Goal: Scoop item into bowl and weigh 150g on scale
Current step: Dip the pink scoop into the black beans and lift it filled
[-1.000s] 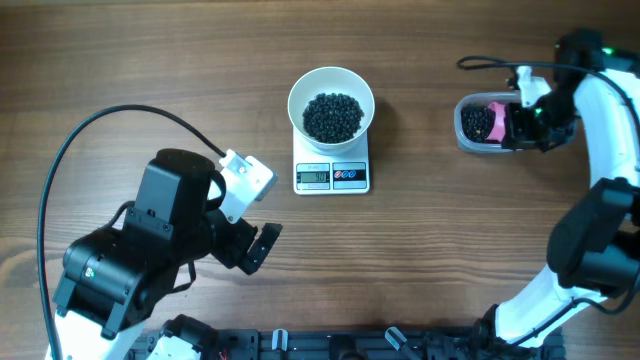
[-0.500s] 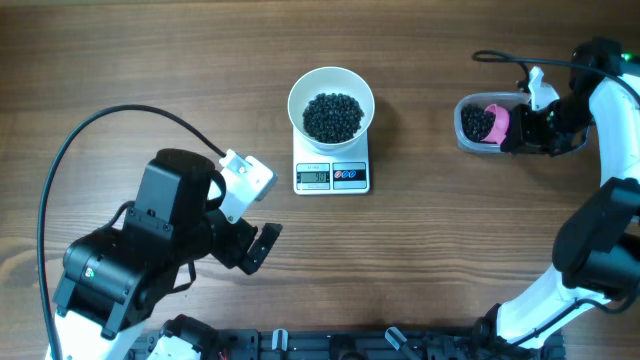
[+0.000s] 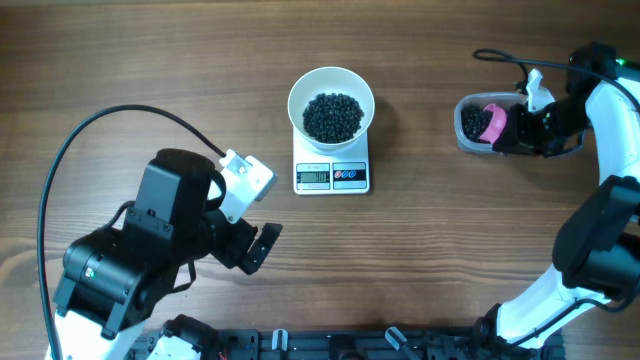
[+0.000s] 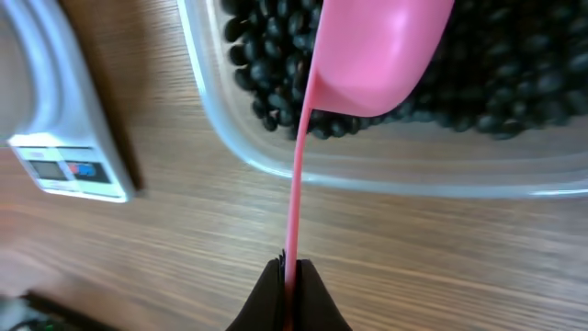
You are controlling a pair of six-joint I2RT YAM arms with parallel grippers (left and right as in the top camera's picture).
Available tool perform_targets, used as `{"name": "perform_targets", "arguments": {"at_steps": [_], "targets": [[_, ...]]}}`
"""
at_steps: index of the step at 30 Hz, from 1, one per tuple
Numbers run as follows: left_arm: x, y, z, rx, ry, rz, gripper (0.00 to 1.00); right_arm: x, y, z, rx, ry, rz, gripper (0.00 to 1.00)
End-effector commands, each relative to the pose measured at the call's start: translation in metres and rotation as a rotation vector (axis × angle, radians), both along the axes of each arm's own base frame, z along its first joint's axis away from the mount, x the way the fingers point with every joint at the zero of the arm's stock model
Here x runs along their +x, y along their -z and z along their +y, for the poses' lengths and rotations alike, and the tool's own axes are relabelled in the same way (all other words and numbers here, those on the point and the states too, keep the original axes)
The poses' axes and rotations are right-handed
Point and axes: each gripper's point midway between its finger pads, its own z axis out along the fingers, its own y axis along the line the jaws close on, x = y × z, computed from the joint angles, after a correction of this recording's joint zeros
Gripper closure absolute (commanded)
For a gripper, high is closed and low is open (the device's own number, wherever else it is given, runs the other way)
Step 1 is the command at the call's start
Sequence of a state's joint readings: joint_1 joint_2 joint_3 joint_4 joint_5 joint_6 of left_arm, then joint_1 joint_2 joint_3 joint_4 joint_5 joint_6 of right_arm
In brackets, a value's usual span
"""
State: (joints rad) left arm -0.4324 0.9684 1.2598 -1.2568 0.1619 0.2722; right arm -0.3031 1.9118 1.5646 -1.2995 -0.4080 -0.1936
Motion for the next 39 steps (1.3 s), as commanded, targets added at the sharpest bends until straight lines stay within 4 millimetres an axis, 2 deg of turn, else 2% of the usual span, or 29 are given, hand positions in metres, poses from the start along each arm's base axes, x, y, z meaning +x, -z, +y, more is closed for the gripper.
{"name": "perform_targets", "arguments": {"at_steps": [1,6,9,16,24,31,39], "targets": [[0.001,-0.005,0.001,-0.001,0.003,-0.022,0.00,-0.002,-0.008,0.015,0.144,0.050,0.006,0.96],[0.001,-0.005,0.001,-0.001,0.003,-0.023,0.00,-0.004,-0.008,-0.002,0.150,0.121,0.016,0.96],[0.001,-0.005,0.001,-0.001,0.003,-0.023,0.00,-0.007,-0.009,-0.020,0.155,0.173,0.011,0.96],[0.001,-0.005,0.001,-0.001,0.003,-0.022,0.00,-0.011,-0.015,-0.041,0.213,0.209,-0.038,0.96],[0.001,-0.005,0.001,-0.001,0.003,-0.023,0.00,-0.012,-0.031,-0.047,0.334,0.226,-0.121,0.96],[0.001,-0.005,0.001,-0.001,0.003,-0.022,0.00,-0.019,-0.046,-0.037,0.440,0.212,-0.145,0.96],[0.001,-0.005,0.001,-0.001,0.003,-0.023,0.00,-0.006,-0.072,-0.023,0.596,0.223,-0.248,0.95]]}}
